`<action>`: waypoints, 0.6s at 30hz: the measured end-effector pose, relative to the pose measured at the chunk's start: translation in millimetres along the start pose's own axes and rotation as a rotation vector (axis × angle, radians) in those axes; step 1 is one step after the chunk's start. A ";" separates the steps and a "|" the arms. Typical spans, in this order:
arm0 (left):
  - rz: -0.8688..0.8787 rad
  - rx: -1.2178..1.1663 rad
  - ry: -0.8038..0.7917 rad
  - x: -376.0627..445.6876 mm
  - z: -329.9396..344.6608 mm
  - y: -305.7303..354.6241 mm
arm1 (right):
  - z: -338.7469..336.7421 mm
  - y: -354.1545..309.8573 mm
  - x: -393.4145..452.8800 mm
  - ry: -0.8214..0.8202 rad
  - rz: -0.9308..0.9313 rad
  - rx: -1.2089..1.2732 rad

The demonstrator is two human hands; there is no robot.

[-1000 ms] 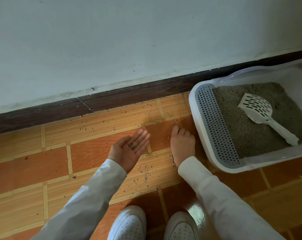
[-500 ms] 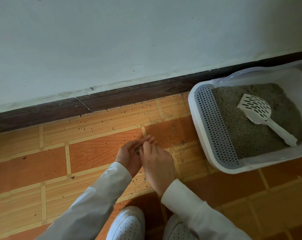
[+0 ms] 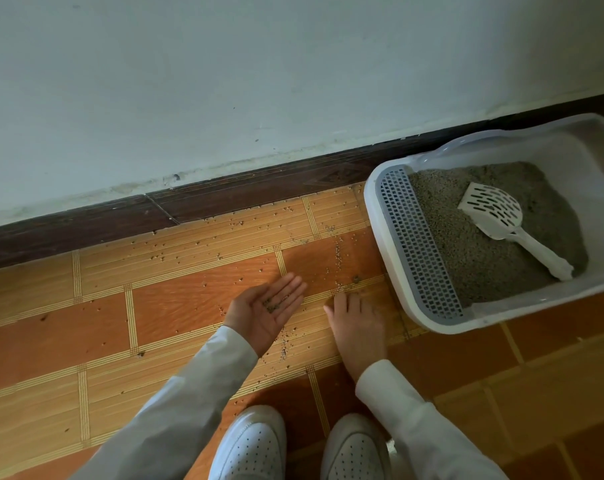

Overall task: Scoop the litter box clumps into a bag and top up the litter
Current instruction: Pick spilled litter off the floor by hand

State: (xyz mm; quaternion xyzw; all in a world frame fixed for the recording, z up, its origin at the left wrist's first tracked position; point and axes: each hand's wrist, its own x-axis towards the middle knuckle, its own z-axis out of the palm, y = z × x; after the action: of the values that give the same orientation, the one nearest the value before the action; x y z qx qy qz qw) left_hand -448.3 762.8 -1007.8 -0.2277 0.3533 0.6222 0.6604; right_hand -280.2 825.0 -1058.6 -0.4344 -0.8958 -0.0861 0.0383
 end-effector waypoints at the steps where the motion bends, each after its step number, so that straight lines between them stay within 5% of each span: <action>1: 0.000 0.003 -0.001 -0.8 0.7 -0.5 | 3.3 -0.5 0.9 0.017 -0.015 -0.017; 6: 0.014 0.034 0.009 -2.8 1.1 -1.5 | 4.1 -1.7 8.2 0.011 -0.043 -0.052; 13: -0.001 0.155 0.107 0.4 -0.9 -20.9 | -51.5 -43.7 7.9 0.160 -0.110 0.202; 18: -0.013 0.089 0.026 -3.5 1.9 -17.2 | -46.6 -18.0 11.2 0.066 0.092 0.200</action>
State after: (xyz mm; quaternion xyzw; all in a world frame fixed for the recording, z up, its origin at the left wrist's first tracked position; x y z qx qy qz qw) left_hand -430.9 759.8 -1006.3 -0.2083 0.3876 0.5985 0.6695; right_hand -301.6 813.9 -1013.4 -0.4660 -0.8773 -0.0087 0.1148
